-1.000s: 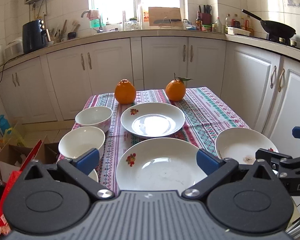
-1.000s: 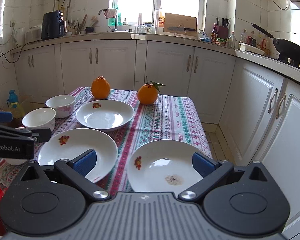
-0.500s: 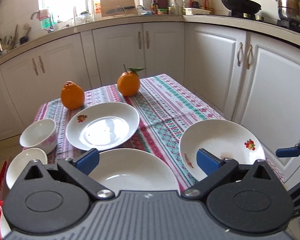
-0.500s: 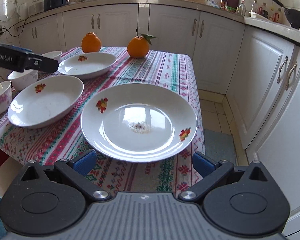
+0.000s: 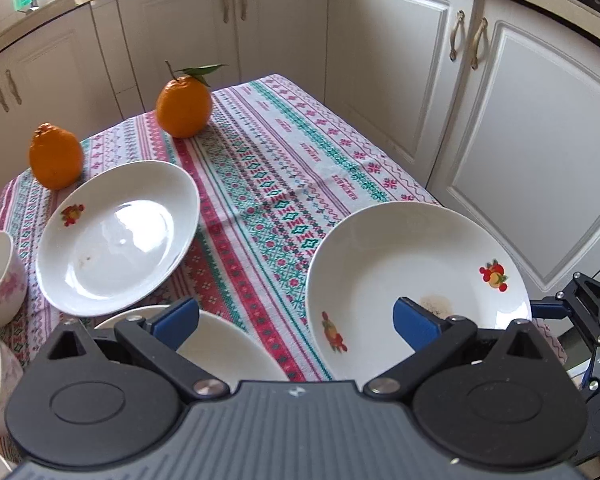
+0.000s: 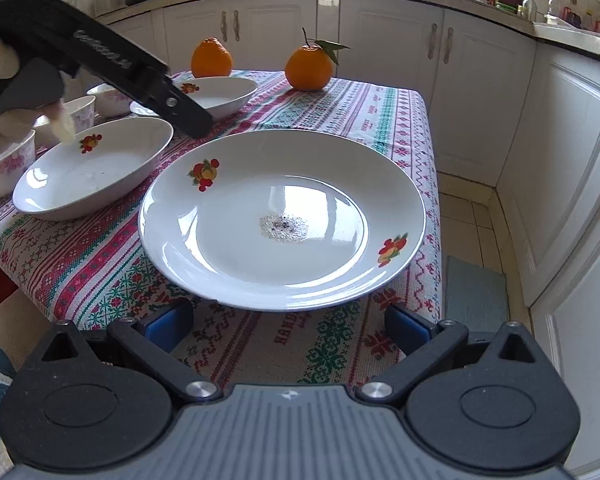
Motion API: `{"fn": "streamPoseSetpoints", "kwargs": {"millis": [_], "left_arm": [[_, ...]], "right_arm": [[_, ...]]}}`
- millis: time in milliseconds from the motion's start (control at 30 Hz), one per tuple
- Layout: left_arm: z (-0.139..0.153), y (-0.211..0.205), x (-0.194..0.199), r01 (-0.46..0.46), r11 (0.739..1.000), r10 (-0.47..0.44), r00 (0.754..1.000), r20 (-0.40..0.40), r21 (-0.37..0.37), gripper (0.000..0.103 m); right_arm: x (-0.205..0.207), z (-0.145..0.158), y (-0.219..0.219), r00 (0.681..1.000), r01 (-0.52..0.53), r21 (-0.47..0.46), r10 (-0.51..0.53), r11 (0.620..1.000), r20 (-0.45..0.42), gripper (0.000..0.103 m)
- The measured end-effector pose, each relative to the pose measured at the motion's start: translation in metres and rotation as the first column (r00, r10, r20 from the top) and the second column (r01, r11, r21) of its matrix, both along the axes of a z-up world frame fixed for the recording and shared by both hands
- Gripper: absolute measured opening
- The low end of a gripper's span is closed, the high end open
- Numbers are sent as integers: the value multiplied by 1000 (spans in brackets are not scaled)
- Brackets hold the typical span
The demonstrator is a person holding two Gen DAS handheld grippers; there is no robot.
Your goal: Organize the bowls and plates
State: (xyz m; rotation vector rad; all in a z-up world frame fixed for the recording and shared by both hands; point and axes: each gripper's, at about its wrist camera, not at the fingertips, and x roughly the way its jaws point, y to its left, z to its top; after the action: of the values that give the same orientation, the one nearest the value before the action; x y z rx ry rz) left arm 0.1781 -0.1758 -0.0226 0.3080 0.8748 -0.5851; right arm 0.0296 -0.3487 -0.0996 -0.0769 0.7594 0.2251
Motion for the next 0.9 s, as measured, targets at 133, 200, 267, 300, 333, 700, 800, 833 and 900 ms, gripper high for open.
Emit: {"fn": "streamPoseSetpoints", "kwargs": {"millis": [133,200,267,300,333,700,800,833,900], "left_arm": [[-11,-25,16,89,996,-89,995,-46,6,102],[-17,-34,24,126,992,-125,989,-83,-1,102],[-23,-43,33,143,990,-142,983,-115,1,102],[-26,-46,36,153,988,-151,981,-126,8,101],[-29,-49,39,158,987,-154,978,-140,18,99],[-41,-58,57,221,975,-215,947,-240,-1,65],[-40,-58,60,229,973,-223,942,-250,-6,64],[-40,-58,61,231,973,-225,941,-253,-5,64],[-40,-58,62,237,972,-230,939,-255,-3,63]], "right_arm": [[-2,-2,-9,999,-26,9,25,1000,42,103],[-3,-4,-13,997,-44,13,43,999,66,103],[-1,-5,-15,994,-70,15,68,997,83,103],[-1,-6,-16,993,-80,16,78,997,87,103],[1,-6,-17,992,-89,16,87,996,90,103],[13,-4,-19,984,-160,11,159,987,83,103],[15,-3,-18,983,-169,6,168,986,77,103],[14,-3,-17,982,-174,2,173,985,78,103],[15,-1,-16,982,-175,2,174,985,72,103]]}}
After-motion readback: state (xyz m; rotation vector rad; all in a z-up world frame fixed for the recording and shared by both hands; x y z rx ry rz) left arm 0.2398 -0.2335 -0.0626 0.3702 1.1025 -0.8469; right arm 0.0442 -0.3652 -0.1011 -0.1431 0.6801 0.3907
